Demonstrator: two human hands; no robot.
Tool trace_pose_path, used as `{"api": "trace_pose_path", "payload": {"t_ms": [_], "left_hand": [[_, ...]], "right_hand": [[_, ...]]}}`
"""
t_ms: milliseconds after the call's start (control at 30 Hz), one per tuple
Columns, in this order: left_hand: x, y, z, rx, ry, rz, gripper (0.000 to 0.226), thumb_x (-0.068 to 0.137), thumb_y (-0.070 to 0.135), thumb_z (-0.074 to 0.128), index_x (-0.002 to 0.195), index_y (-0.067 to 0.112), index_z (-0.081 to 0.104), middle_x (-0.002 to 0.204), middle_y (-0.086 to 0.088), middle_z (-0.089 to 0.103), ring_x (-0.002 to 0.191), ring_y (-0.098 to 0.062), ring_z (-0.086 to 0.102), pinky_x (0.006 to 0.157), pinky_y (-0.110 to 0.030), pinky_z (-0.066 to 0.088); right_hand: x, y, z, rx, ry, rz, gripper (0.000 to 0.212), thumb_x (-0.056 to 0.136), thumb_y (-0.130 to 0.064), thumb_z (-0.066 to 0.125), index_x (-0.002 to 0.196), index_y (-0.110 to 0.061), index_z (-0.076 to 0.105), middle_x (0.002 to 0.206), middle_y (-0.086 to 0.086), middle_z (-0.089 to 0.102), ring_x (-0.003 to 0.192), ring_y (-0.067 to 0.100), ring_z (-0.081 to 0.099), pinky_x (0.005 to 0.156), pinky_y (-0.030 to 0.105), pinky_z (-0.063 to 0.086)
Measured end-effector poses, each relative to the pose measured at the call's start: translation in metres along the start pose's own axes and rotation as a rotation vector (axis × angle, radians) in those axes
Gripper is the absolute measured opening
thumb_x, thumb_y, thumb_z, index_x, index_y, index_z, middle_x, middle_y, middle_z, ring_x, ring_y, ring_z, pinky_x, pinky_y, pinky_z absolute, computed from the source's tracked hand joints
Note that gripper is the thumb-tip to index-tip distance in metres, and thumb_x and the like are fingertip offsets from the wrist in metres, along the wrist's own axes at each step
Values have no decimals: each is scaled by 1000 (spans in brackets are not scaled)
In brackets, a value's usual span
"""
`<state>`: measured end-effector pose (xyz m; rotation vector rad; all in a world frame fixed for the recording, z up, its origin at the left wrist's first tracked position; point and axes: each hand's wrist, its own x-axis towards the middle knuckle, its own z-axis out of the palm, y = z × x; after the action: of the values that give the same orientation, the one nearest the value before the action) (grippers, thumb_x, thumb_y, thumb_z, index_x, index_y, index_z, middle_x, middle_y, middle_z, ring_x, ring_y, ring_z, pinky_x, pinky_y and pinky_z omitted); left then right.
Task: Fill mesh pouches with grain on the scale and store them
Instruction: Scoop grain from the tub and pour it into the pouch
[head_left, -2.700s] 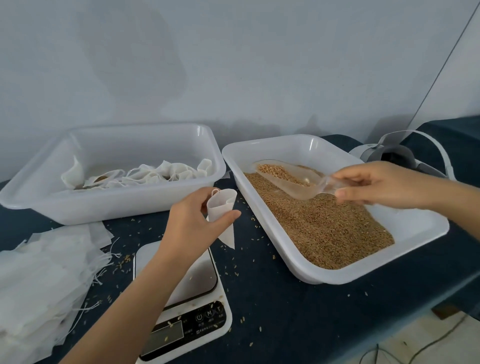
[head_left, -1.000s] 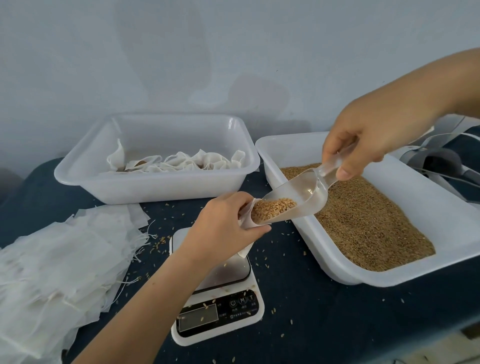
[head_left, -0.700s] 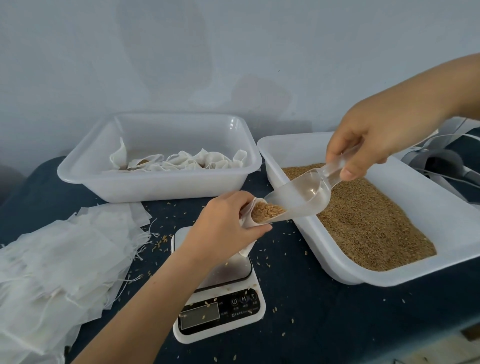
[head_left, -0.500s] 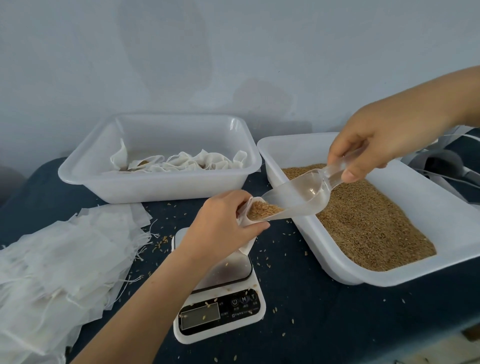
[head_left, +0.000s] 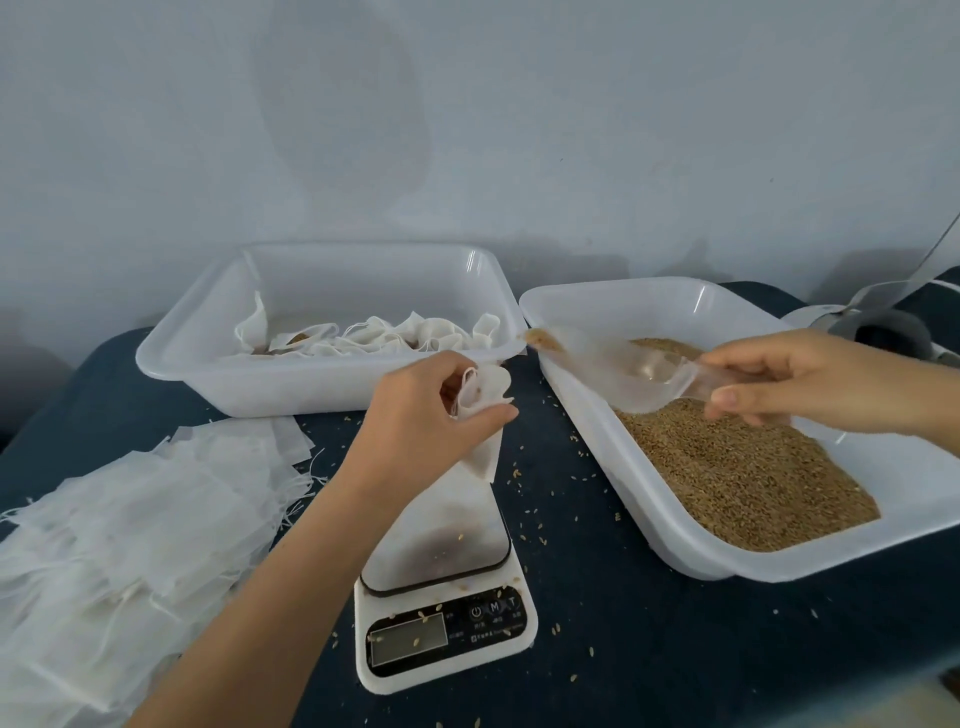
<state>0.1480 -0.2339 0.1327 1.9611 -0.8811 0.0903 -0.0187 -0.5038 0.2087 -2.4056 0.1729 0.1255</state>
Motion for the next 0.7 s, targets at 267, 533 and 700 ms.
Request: {"api": "trace_pose_path", "payload": {"t_ms": [267, 533, 700], "left_hand": [[10, 0, -19, 62, 99, -32, 23, 69, 37, 77, 72, 24, 58, 55, 8, 46, 51, -2, 40, 46, -8, 34], [16, 4, -29, 158, 177, -50, 16, 77, 30, 71, 75, 17, 61, 55, 10, 48, 50, 1, 44, 48, -8, 32], [13, 5, -33, 193, 197, -57, 19, 78, 29, 69, 69, 20, 56, 54, 9, 45, 50, -4, 43, 47, -10, 30]], "right_hand": [[-17, 83, 0, -33, 352, 345, 26, 79, -42, 62, 98, -24, 66, 81, -3, 73, 68, 13, 68, 63, 25, 50], [4, 97, 32, -340, 124, 640, 26, 91, -44, 56, 90, -18, 59, 85, 1, 62, 77, 15, 57, 69, 30, 43], [16, 79, 41, -522, 28, 721, 38, 91, -43, 57, 113, -13, 57, 102, 2, 62, 92, 17, 57, 82, 32, 47]]}}
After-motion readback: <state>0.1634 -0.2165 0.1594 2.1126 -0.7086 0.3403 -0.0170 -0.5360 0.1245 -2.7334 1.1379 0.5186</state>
